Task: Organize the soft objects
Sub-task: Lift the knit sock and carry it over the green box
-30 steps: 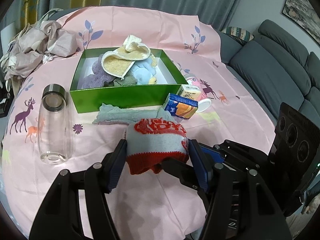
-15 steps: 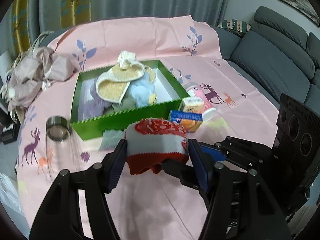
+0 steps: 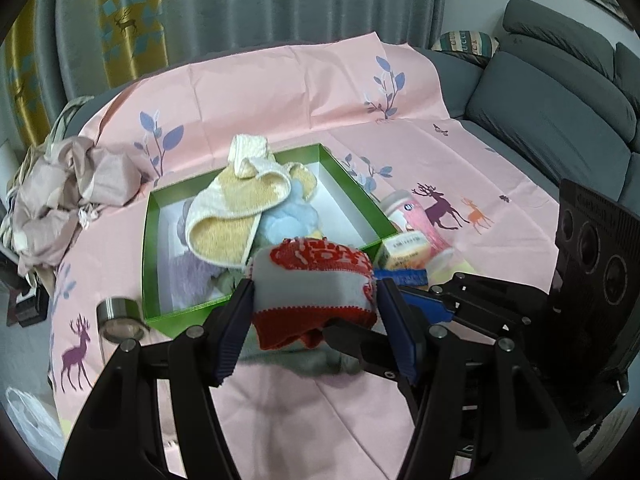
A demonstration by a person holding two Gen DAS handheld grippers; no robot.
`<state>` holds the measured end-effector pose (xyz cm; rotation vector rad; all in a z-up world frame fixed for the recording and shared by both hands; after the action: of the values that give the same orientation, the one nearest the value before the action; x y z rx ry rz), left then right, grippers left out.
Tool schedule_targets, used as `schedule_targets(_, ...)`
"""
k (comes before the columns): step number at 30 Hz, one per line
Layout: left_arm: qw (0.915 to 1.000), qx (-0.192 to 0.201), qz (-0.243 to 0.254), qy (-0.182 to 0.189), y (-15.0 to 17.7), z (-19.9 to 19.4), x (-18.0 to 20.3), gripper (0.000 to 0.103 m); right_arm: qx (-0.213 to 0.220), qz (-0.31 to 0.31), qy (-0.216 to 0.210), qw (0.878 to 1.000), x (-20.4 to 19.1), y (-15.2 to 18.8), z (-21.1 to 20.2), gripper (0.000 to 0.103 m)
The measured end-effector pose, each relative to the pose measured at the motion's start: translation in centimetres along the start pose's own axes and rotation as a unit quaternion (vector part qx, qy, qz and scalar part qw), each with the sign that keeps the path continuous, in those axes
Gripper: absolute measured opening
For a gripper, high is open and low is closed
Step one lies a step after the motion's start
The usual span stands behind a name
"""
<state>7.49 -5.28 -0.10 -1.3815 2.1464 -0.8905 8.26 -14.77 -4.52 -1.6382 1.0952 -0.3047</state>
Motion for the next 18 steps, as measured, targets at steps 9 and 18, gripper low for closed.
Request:
schedule_targets(9,0.9999,0.004,0.010,-0.008,-2.5,2.1,-0.7,0.060,0.009,-0.002,0.012,1.000,1.9,-2.0,1.9,0.035)
schedule_targets(18,1.0000,-0.004,0.002,0.000,-4.8,4.8,-2.2,0.060,0.006,0.013,0.017,1.000,4.3,-3.6,4.1,0.035)
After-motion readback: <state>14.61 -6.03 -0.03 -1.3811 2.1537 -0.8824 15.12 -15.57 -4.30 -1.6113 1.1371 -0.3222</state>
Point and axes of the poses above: each gripper's, at about its wrist camera, not at the fingertips, and z roughly the way its jaws point, x to its right, y to its underside, the point moved 3 cm from there along z, roughly the way its jaws point, and after that the axes turned 1 degree about -y, right-handed, at the moved point
